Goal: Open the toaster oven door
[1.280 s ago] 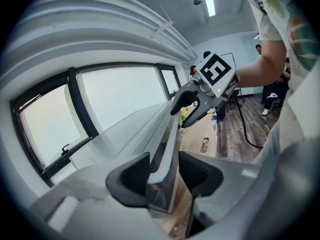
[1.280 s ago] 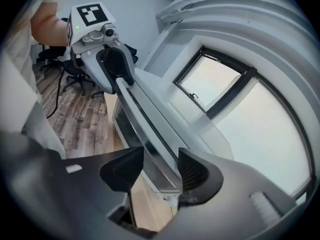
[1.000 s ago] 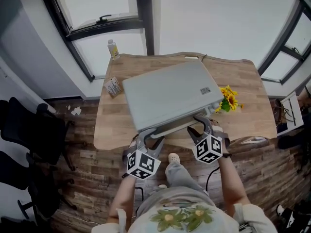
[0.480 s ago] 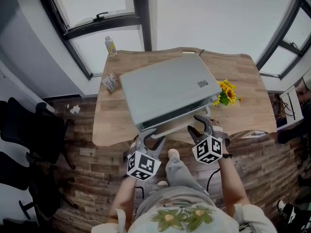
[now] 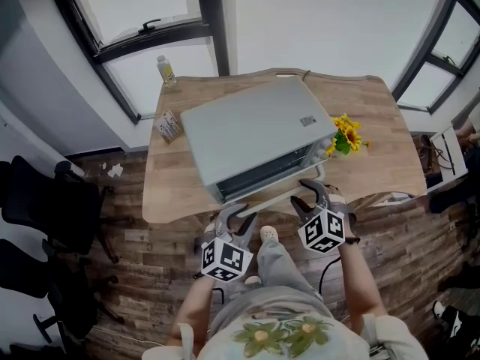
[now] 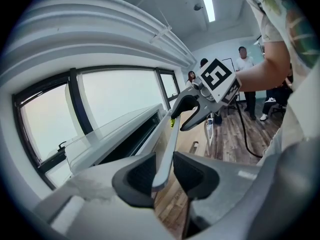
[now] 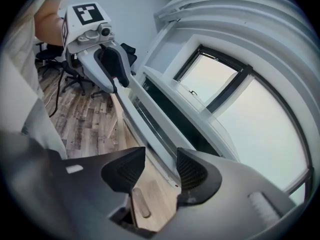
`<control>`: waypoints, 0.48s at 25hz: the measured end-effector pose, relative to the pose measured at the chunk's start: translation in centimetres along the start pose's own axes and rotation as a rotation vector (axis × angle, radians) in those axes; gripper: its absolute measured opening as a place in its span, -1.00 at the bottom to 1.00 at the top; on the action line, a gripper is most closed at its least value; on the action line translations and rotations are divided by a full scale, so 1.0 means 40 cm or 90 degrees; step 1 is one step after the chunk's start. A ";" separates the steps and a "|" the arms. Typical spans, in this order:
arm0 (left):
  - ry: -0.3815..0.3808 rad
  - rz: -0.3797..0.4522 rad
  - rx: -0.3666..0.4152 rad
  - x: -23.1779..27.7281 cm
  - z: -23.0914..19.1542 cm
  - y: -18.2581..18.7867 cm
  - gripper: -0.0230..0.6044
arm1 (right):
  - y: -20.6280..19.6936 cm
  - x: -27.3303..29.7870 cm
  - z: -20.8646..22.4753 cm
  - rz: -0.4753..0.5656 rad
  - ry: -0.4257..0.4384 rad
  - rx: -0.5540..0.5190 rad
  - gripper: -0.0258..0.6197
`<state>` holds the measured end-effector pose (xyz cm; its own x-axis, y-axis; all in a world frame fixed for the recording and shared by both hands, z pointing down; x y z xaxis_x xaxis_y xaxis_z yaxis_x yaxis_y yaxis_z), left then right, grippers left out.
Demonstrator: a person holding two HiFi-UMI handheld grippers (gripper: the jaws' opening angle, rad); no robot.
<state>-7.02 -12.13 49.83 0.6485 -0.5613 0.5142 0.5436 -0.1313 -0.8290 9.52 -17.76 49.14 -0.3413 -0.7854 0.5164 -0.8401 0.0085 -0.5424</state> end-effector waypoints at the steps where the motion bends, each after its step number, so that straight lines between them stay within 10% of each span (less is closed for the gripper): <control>1: 0.000 0.000 0.000 0.001 0.005 -0.001 -0.55 | 0.000 -0.006 -0.001 -0.004 0.006 -0.002 -0.30; 12: 0.008 0.014 -0.012 -0.001 0.023 -0.004 -0.56 | 0.050 -0.073 0.047 0.033 -0.047 -0.027 -0.43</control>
<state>-6.62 -11.32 50.14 0.6529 -0.5750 0.4930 0.5192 -0.1340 -0.8441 9.64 -16.60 45.32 -0.3532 -0.8272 0.4371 -0.8400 0.0747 -0.5374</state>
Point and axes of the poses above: the fingertips, and each gripper's own axes: x forward along the fingers, z to its right, y out of its top, the point moved 6 cm from there along -x, backward along the fingers, and after that the axes turned 10 degrees about -y, right-handed, at the moved point
